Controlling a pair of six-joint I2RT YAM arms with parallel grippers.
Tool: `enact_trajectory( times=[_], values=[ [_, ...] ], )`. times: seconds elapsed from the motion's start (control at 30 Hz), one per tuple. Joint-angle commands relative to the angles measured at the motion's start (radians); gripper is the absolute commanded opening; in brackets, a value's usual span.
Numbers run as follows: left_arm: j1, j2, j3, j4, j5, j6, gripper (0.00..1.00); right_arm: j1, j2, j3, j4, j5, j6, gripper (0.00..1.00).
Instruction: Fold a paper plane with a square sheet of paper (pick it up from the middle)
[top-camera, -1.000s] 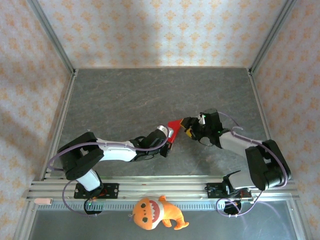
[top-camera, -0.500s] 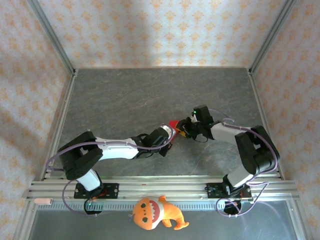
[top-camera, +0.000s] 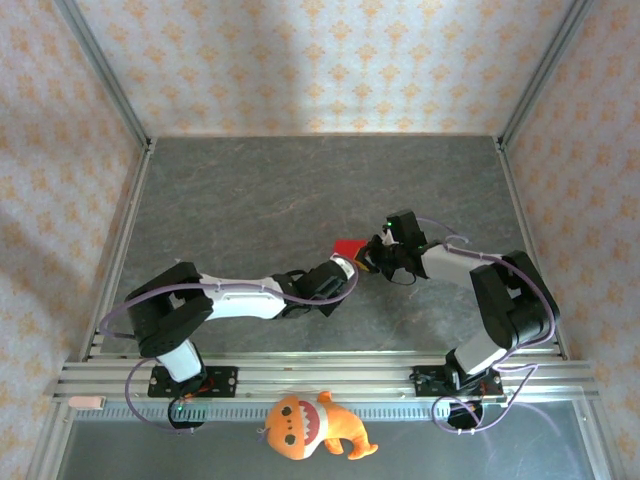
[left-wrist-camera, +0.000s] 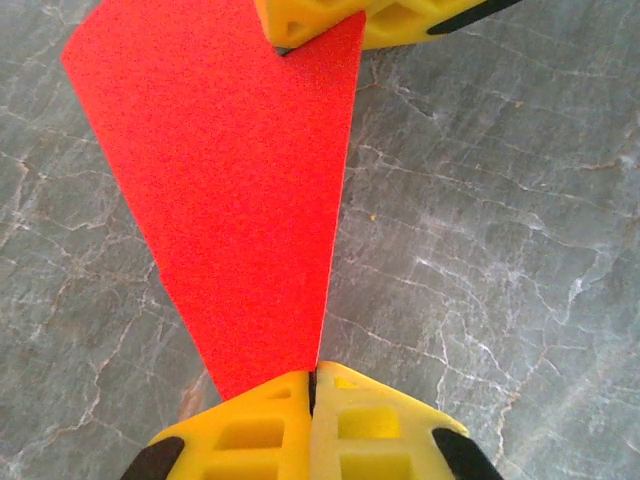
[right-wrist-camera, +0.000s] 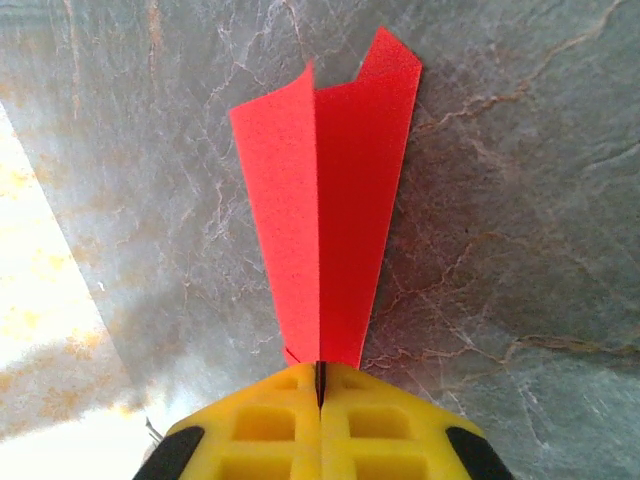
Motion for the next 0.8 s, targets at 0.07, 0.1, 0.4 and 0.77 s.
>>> enact_trajectory(
  times=[0.07, 0.1, 0.4, 0.77],
  values=[
    [-0.033, 0.028, 0.037, -0.071, -0.126, 0.026, 0.1, 0.005, -0.013, 0.003, 0.007, -0.007, -0.005, 0.0],
    [-0.038, 0.031, 0.04, -0.074, -0.14, 0.027, 0.11, 0.005, -0.016, 0.001, 0.01, -0.01, -0.005, 0.0],
    [-0.057, 0.059, 0.062, -0.096, -0.216, 0.031, 0.14, 0.006, -0.027, -0.001, 0.008, -0.017, -0.004, 0.0],
    [-0.059, 0.058, 0.07, -0.085, -0.24, 0.016, 0.14, 0.005, -0.038, -0.009, 0.002, -0.025, -0.012, 0.0]
  ],
)
